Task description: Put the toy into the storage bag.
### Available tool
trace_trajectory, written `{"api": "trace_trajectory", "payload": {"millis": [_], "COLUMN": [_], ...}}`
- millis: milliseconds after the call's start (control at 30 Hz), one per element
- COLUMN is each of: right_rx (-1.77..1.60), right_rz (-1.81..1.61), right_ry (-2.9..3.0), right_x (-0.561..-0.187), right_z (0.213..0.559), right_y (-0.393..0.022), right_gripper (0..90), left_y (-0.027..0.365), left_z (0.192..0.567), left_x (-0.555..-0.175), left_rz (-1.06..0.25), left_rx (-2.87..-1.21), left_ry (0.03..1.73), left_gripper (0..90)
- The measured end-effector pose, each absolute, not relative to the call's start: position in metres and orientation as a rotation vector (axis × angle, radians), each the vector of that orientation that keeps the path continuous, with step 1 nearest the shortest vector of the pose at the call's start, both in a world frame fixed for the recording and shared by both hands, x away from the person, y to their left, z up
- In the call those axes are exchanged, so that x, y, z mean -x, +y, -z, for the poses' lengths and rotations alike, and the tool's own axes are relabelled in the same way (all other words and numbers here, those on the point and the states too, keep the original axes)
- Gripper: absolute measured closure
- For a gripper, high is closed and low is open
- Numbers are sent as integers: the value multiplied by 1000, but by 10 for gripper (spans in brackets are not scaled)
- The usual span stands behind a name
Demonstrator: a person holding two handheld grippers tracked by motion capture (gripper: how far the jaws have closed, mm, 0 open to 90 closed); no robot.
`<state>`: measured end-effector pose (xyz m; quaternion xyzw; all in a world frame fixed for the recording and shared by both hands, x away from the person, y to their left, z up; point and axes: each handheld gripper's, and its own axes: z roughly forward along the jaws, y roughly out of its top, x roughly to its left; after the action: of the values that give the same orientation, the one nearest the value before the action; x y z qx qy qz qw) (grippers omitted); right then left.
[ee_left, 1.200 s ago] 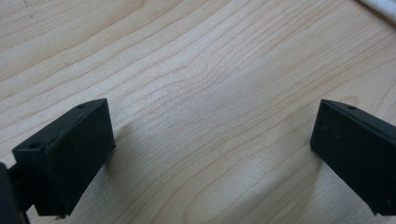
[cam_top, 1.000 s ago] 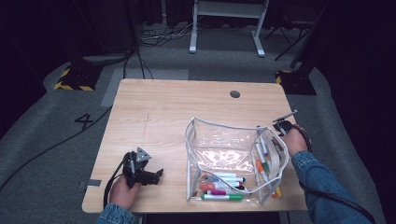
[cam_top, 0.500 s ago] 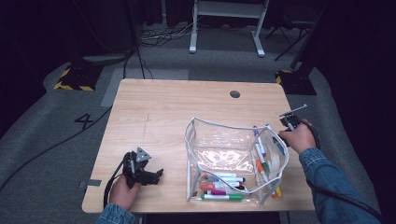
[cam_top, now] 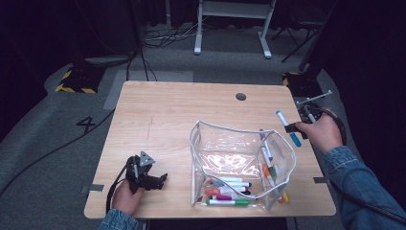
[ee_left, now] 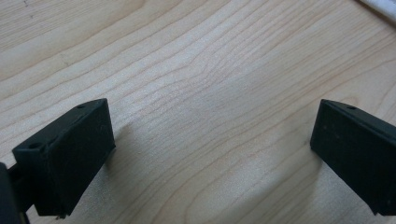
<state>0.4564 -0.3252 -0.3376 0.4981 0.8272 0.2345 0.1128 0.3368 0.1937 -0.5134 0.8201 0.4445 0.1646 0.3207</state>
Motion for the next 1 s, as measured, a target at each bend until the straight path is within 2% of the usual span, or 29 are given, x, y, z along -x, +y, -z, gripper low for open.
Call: {"api": "trace_trajectory", "payload": {"millis": [500, 1000], "right_rx": [-1065, -611], "right_rz": [-745, -773], "right_ry": [2526, 2757], "right_x": [-406, -365], "right_z": [268, 259], "right_y": [-272, -199], "right_gripper": [769, 769], "left_y": [194, 194], "left_z": [513, 513], "left_x": [-337, -337], "left_rz": [-432, -429], "left_rx": [-2155, -2154], "left_ry": [1168, 1169], "left_gripper": [0, 0]}}
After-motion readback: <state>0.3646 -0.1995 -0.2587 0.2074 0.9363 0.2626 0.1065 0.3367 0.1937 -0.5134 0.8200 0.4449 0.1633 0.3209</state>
